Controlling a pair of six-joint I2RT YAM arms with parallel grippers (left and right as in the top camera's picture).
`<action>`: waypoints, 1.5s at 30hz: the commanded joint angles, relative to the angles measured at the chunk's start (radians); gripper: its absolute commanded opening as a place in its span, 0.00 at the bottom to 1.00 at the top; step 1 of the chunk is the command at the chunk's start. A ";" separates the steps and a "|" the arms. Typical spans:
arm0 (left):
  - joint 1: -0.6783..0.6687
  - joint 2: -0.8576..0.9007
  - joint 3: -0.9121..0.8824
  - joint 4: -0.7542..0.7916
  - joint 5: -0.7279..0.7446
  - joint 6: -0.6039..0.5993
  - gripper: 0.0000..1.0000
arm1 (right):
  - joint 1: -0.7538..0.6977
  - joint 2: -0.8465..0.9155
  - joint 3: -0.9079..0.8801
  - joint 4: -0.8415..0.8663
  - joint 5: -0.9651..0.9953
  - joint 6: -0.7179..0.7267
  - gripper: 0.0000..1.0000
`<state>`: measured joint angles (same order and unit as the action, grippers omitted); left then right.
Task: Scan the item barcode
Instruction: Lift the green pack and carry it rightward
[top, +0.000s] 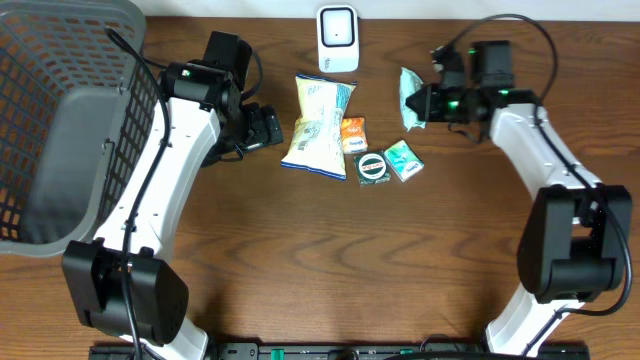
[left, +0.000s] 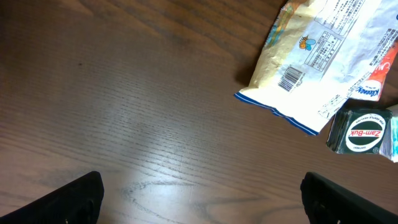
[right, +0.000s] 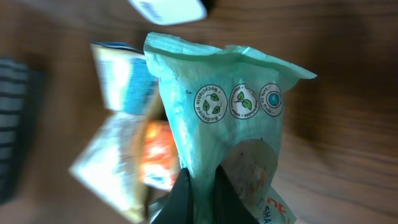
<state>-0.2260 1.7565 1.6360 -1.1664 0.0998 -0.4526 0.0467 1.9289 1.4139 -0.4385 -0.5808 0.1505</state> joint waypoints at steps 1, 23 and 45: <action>0.002 0.004 -0.005 -0.003 -0.003 -0.012 1.00 | -0.064 -0.002 -0.004 0.000 -0.405 0.044 0.01; 0.002 0.004 -0.005 -0.003 -0.003 -0.012 1.00 | -0.297 0.171 -0.076 -0.027 -0.214 0.191 0.15; 0.002 0.004 -0.005 -0.003 -0.003 -0.012 1.00 | -0.323 0.034 -0.080 -0.123 0.063 0.148 0.52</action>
<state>-0.2260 1.7565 1.6360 -1.1664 0.0994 -0.4522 -0.2905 1.9579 1.3331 -0.5579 -0.5564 0.3176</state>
